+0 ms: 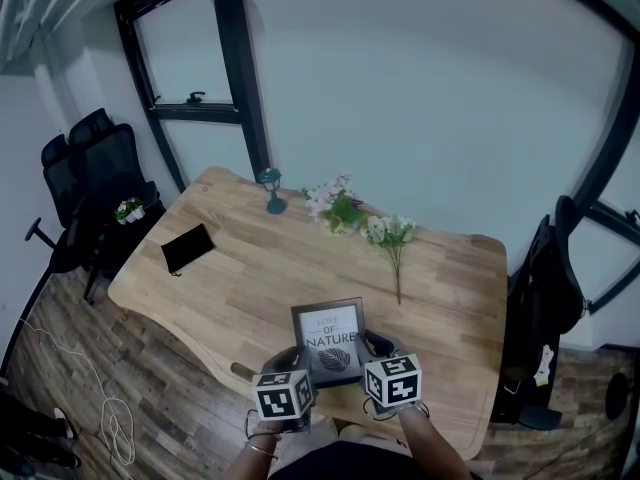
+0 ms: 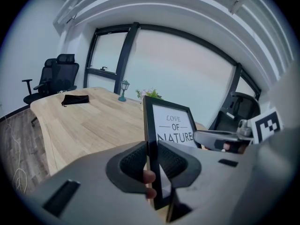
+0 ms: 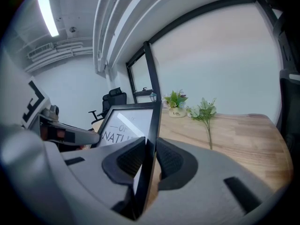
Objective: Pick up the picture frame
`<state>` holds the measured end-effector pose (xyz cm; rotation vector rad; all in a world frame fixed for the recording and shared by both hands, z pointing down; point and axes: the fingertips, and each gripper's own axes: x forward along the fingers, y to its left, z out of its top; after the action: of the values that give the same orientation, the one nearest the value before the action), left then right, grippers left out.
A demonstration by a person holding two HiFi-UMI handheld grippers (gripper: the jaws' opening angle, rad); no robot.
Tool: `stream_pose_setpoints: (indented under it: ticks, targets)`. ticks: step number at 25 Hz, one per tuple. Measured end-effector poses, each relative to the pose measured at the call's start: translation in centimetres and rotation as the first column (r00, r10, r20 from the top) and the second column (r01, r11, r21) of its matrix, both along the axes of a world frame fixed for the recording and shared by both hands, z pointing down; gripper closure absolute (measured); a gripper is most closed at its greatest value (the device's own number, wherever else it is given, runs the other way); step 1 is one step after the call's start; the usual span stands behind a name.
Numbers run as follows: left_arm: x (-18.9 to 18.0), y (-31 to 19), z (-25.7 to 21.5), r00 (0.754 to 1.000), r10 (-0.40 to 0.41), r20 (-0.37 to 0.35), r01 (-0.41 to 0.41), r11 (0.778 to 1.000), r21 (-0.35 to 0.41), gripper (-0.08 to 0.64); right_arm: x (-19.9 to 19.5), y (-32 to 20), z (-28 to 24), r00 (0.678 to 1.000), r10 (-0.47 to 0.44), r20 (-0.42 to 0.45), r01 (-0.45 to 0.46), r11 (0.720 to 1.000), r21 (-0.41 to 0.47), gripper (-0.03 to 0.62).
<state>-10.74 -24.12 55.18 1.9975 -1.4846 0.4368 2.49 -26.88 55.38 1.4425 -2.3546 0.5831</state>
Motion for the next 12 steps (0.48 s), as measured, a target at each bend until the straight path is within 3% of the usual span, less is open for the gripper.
stream_pose_setpoints:
  ticks: [12]
  targets:
    - [1.6,1.8,-2.7,1.000,-0.014,0.011,0.013,0.998,0.057,0.494,1.5,1.7,-3.0,1.000,-0.017,0.008,0.017,0.998,0.068,0.517]
